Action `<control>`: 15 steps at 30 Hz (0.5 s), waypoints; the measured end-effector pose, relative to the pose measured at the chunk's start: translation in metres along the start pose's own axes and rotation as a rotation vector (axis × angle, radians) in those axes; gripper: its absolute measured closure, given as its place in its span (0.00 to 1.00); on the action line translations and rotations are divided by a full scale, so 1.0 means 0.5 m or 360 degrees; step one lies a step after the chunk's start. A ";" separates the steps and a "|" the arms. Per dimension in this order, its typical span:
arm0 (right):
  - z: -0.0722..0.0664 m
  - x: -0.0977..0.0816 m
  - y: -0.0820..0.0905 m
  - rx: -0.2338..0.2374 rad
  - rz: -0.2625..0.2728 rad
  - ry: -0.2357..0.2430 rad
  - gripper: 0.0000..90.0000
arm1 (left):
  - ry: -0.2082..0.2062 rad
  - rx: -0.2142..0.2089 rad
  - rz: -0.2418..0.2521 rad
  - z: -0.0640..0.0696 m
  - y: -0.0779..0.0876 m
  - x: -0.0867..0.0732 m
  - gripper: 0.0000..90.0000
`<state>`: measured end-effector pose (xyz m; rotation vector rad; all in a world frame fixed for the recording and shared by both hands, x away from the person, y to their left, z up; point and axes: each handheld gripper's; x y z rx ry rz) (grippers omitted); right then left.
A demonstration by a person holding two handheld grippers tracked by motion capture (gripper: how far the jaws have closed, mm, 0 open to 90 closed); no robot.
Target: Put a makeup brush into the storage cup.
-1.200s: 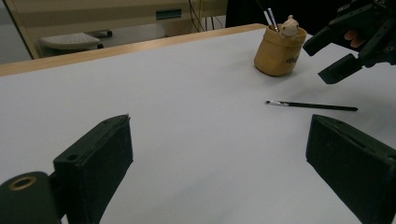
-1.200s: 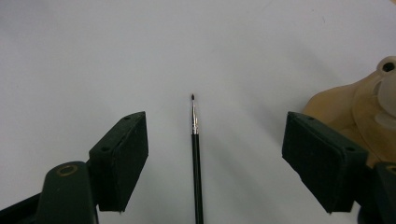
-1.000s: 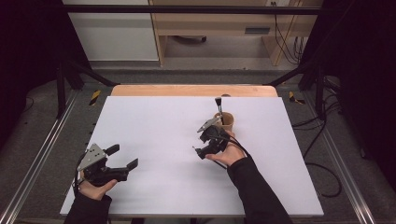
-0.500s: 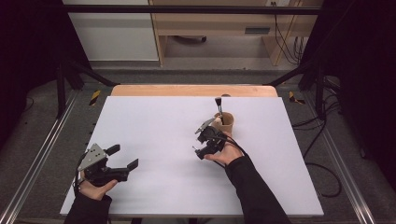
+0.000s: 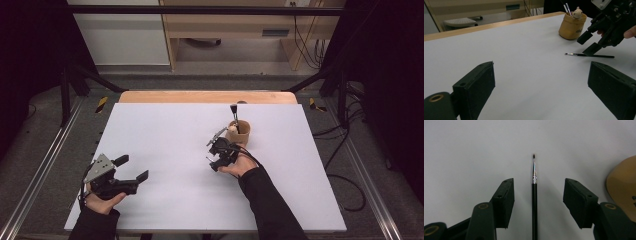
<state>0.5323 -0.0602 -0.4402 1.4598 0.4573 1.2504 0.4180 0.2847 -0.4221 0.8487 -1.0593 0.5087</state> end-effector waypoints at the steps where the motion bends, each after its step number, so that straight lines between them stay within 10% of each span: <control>1: 0.000 0.000 -0.002 0.0000 -0.0010 -0.0002 0.49 | 0.0000 0.0001 0.0000 0.000 0.000 0.000 0.07; 15: 0.005 0.004 -0.019 0.0051 -0.0139 0.0021 0.67 | -0.0001 -0.0001 -0.0002 0.000 0.000 0.000 0.08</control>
Point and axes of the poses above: each handheld gripper's, and its own axes: y roughly backward along the jaws, x roughly out of its top, z roughly to its right, and after that the axes turned 11 degrees about y, right-handed
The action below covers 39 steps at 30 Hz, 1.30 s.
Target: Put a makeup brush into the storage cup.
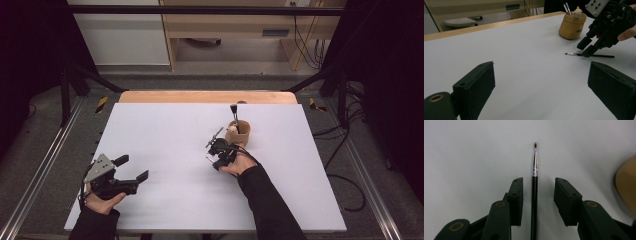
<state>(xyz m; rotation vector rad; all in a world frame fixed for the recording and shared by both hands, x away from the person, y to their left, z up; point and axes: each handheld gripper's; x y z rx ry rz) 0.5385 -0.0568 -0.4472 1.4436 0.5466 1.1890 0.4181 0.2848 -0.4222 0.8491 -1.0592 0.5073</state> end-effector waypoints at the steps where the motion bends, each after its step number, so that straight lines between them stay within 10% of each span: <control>1: 0.001 0.000 0.000 0.0006 -0.0013 0.0004 0.68 | 0.0000 0.0000 0.0000 0.000 0.000 0.000 0.08; 39: 0.002 0.000 -0.005 0.0082 -0.0055 -0.0057 0.95 | -0.0013 -0.0004 -0.0010 0.003 -0.002 -0.001 0.08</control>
Point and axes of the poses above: each handheld gripper's, and its own axes: y roughly backward along the jaws, x roughly out of its top, z roughly to its right, and after that the axes turned 11 degrees about y, right-handed
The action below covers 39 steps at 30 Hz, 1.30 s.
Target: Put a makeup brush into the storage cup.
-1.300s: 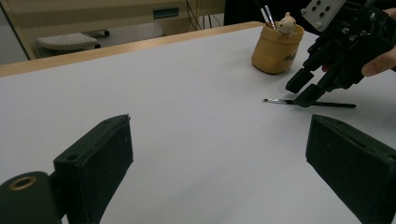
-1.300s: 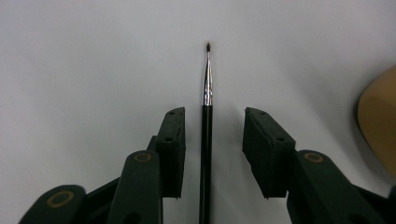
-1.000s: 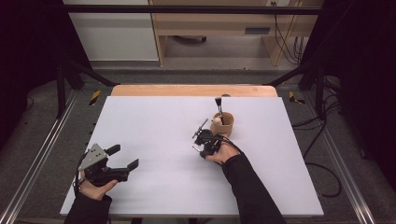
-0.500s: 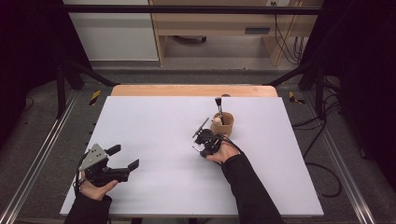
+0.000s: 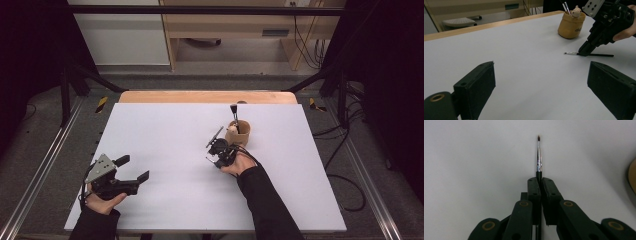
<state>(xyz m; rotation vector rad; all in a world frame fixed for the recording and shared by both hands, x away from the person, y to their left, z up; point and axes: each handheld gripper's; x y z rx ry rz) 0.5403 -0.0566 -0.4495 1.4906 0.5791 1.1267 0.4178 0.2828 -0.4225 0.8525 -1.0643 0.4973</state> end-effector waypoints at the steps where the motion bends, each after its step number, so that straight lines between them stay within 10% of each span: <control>1: 0.000 0.000 0.000 0.0004 0.0001 -0.0006 0.95 | 0.0001 0.0000 0.0001 0.000 0.000 0.000 0.08; 15: 0.001 -0.007 0.030 0.0022 0.0038 -0.0006 0.96 | 0.0003 0.0002 0.0005 -0.001 0.001 0.001 0.08; 39: -0.004 -0.045 0.151 -0.0059 0.0460 -0.0065 0.95 | 0.0005 0.0003 0.0006 0.000 0.001 0.001 0.08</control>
Point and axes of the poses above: each handheld gripper's, and its own axes: y roughly backward along the jaws, x roughly out of its top, z roughly to its right, and after that the axes turned 11 degrees about y, right-handed
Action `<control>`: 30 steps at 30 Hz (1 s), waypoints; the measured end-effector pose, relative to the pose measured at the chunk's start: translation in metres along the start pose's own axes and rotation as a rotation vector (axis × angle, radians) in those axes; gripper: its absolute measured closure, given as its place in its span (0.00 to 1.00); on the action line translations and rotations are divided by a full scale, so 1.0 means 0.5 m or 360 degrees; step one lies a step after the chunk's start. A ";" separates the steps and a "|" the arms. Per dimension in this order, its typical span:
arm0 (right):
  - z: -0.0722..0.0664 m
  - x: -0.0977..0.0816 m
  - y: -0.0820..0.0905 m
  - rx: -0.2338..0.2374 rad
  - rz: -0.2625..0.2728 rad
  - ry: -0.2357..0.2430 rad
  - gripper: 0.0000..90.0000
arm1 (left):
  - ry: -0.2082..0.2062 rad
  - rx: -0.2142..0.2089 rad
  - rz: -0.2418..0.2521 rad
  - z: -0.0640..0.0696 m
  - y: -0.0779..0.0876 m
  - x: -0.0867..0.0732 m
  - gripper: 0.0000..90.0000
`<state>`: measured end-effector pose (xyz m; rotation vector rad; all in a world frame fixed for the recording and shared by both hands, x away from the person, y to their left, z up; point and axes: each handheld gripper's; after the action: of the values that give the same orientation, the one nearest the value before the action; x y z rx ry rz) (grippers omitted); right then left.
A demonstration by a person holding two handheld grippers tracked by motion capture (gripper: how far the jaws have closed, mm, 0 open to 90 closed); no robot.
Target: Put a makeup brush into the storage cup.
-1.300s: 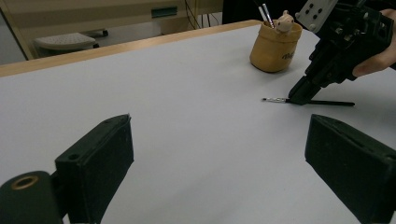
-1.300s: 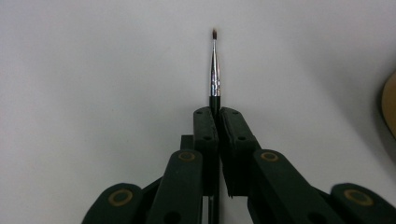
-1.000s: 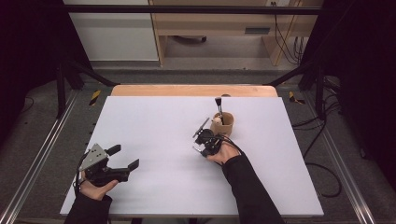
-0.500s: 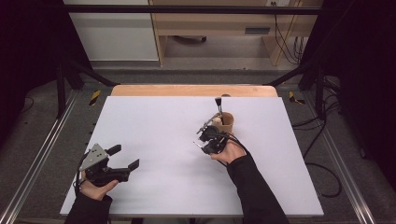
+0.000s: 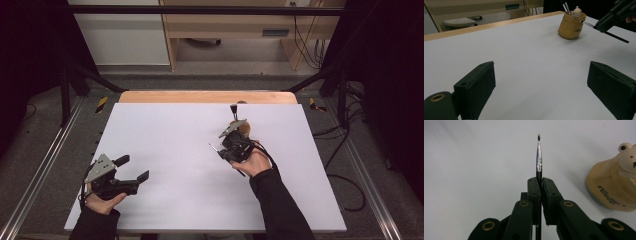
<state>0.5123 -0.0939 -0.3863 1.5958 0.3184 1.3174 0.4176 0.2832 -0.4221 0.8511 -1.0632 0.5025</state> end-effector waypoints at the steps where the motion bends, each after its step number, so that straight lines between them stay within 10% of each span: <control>1: 0.000 0.000 0.004 -0.0008 0.0015 -0.0004 0.95 | -0.0002 0.0000 0.0000 0.000 0.000 0.000 0.08; 30: 0.024 -0.025 0.099 -0.0154 0.0379 -0.0140 0.95 | -0.0005 -0.0001 0.0002 0.001 0.000 0.002 0.08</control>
<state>0.4996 -0.1322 -0.3524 1.6407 0.0097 1.4137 0.4176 0.2826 -0.4213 0.8509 -1.0668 0.5018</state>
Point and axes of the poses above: each handheld gripper's, and its own axes: y roughly backward along the jaws, x roughly out of its top, z roughly to its right, and after that the axes turned 11 degrees about y, right-handed
